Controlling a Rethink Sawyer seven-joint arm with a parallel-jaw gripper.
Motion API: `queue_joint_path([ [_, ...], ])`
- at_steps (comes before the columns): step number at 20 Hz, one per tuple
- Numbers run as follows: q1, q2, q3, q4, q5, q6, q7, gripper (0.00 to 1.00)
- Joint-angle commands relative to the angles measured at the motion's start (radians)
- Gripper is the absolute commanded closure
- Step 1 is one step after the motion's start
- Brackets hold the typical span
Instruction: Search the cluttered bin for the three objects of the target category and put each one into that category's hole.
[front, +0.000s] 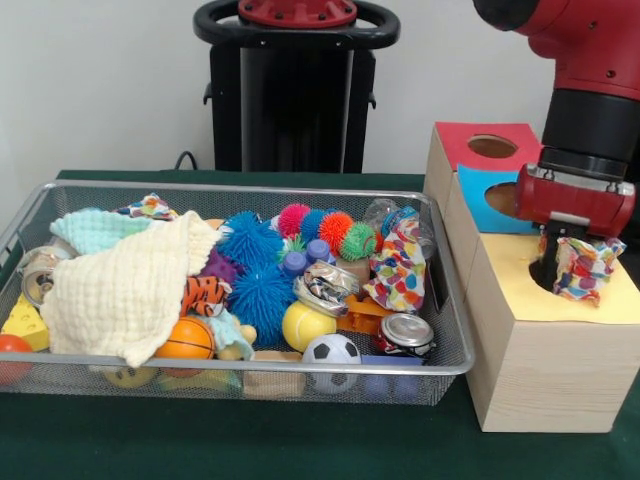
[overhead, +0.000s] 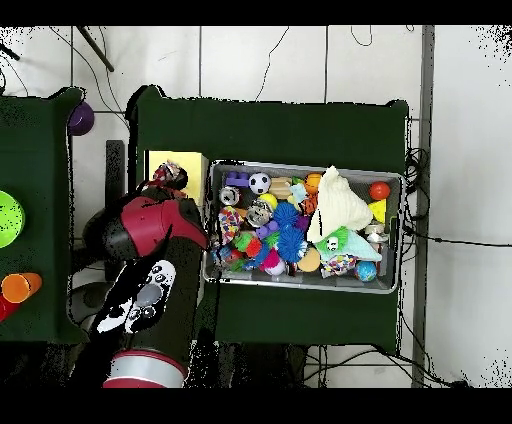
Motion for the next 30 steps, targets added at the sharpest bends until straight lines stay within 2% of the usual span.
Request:
queue_joint_path([
  [1,0.029,0.062,0.052,-0.003,0.014,0.157,0.081,1.00],
  [4,0.049,0.073,0.022,-0.003,0.029,0.111,0.134,1.00],
  [5,0.061,0.079,0.004,-0.003,0.036,0.087,0.148,0.00],
  [10,0.071,0.089,-0.013,-0.027,0.033,0.119,0.129,0.00],
  [21,0.158,0.092,-0.118,-0.013,0.113,0.159,0.220,0.00],
  [22,0.174,0.098,-0.137,-0.003,0.134,0.133,0.234,1.00],
  [24,0.196,0.111,-0.167,-0.002,0.129,0.075,0.254,1.00],
  [26,0.184,0.107,-0.153,-0.010,0.126,0.104,0.213,1.00],
  [30,0.190,0.112,-0.170,-0.020,0.144,0.116,0.205,1.00],
])
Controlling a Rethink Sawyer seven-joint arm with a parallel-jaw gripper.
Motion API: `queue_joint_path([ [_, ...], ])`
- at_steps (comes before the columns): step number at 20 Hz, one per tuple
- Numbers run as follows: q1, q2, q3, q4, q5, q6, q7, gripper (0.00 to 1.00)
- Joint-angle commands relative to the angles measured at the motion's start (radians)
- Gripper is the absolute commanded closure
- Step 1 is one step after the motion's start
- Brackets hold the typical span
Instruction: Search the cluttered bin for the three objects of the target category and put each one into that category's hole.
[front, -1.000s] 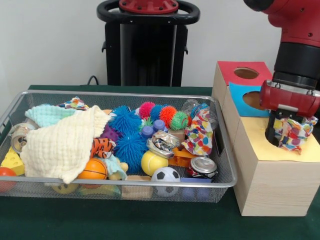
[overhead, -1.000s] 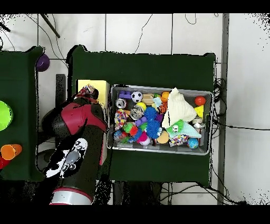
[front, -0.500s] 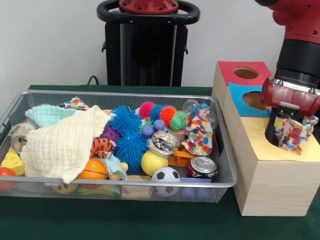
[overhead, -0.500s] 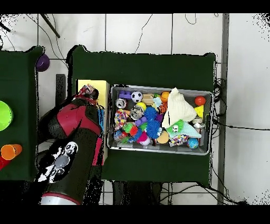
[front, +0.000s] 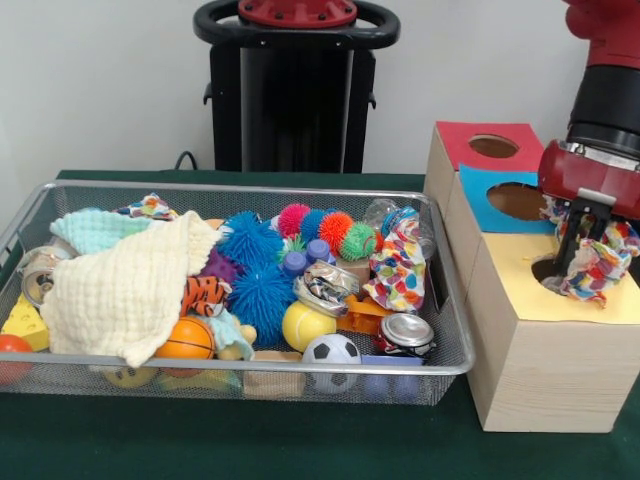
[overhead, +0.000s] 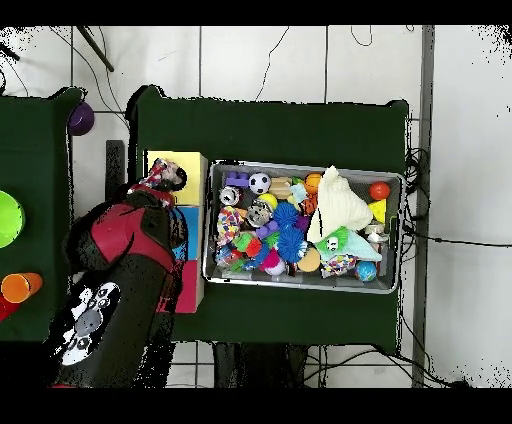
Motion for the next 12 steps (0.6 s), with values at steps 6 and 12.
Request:
queue_joint_path([
  [6,0.027,0.054,0.019,0.037,0.086,0.086,0.195,1.00],
  [12,0.043,0.071,-0.008,0.038,0.092,0.026,0.205,1.00],
])
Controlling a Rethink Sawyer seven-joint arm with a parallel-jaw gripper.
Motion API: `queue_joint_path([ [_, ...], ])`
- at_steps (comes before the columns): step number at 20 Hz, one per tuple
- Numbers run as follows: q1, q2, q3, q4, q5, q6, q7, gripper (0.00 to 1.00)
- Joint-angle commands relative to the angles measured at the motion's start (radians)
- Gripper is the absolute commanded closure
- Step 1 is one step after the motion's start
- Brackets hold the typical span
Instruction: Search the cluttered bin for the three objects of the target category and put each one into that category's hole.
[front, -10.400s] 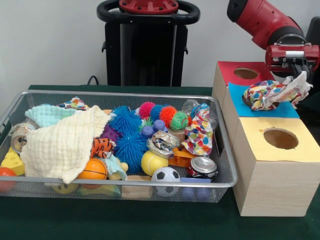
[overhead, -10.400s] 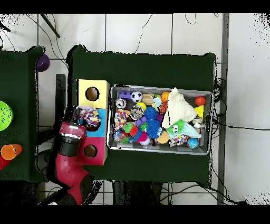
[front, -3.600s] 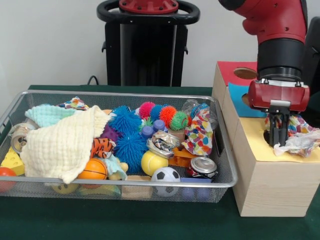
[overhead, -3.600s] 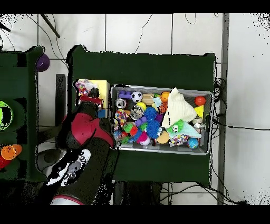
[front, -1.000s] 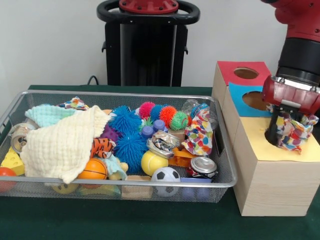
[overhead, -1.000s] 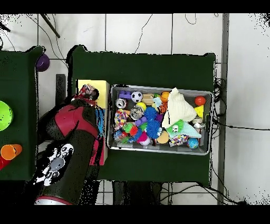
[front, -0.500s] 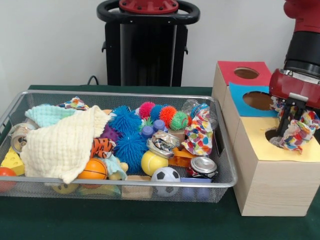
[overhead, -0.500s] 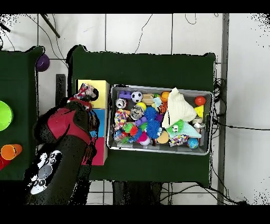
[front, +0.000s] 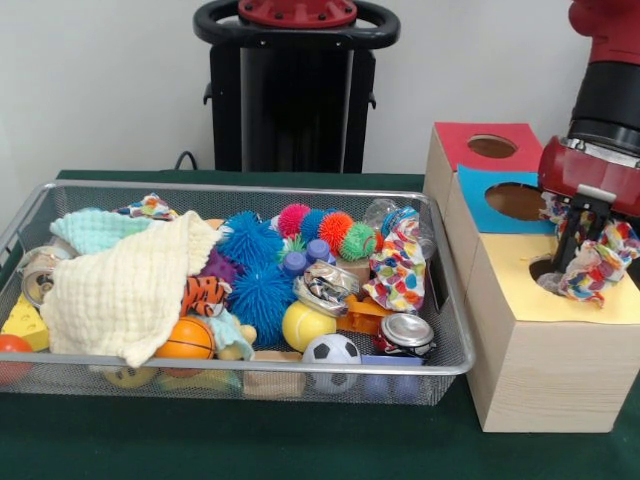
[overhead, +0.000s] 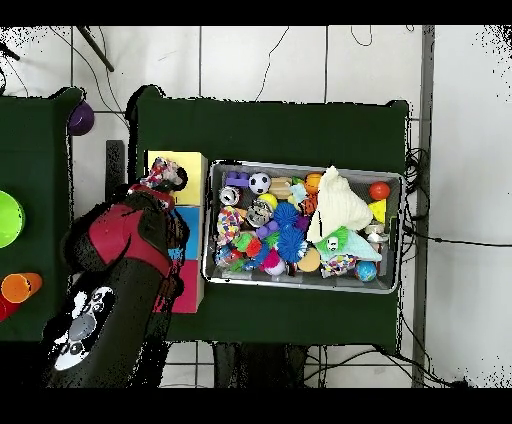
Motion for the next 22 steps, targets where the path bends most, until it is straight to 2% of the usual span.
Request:
queue_joint_path([
  [1,0.027,0.058,0.021,0.041,0.054,0.005,0.215,1.00],
  [2,0.034,0.063,0.011,0.044,0.058,-0.016,0.224,0.00],
  [4,0.049,0.078,-0.013,0.042,0.063,-0.048,0.244,0.00],
  [7,0.042,0.066,0.000,0.043,0.050,-0.027,0.207,0.00],
  [11,0.078,0.091,-0.054,0.036,0.068,-0.030,0.242,0.00],
  [14,0.122,0.122,-0.141,0.016,0.093,-0.020,0.286,0.00],
  [17,0.139,0.106,-0.168,0.007,0.099,0.026,0.264,0.00],
  [22,0.166,0.106,-0.206,0.018,0.125,0.029,0.258,0.00],
])
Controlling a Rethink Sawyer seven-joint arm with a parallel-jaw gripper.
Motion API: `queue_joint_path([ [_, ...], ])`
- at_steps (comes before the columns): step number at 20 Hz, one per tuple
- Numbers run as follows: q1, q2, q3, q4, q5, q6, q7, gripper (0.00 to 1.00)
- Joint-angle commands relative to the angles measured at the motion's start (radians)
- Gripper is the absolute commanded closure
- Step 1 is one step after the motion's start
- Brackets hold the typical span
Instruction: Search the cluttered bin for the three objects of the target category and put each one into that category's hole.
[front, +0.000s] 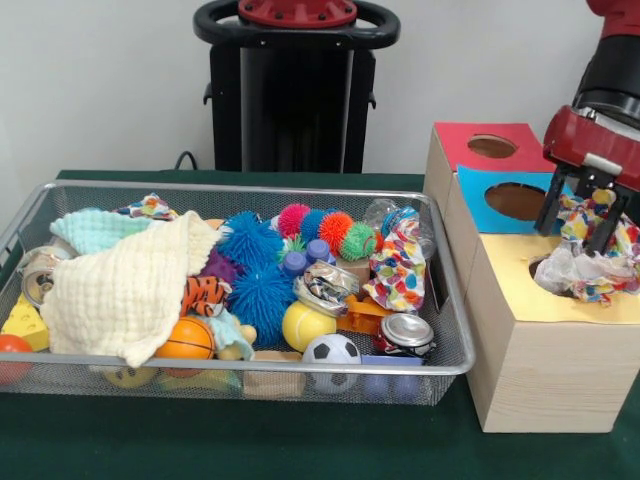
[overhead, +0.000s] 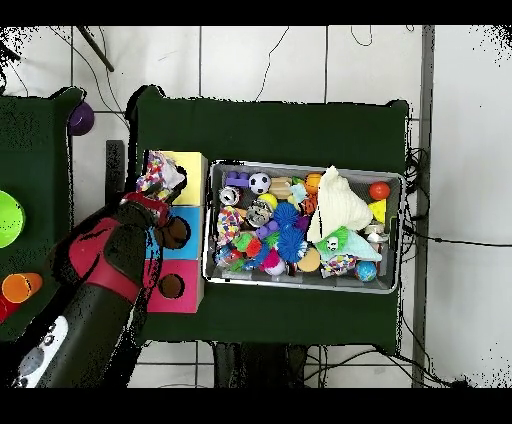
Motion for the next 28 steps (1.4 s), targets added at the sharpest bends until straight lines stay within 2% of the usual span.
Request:
queue_joint_path([
  [1,0.027,0.036,-0.024,0.019,0.076,0.029,0.251,0.00],
  [5,0.023,0.045,-0.026,0.025,0.096,-0.020,0.244,0.00],
  [6,0.025,0.047,-0.028,0.034,0.106,-0.044,0.243,1.00],
  [11,0.040,0.071,-0.061,0.038,0.122,-0.123,0.264,1.00],
  [14,0.023,0.055,-0.029,0.040,0.115,-0.139,0.220,1.00],
  [16,0.028,0.060,-0.036,0.046,0.121,-0.154,0.223,1.00],
  [21,0.043,0.050,-0.045,0.057,0.136,-0.148,0.214,1.00],
  [24,0.056,0.020,-0.043,0.074,0.132,-0.150,0.201,1.00],
  [28,0.089,0.032,-0.062,0.084,0.151,-0.132,0.217,1.00],
])
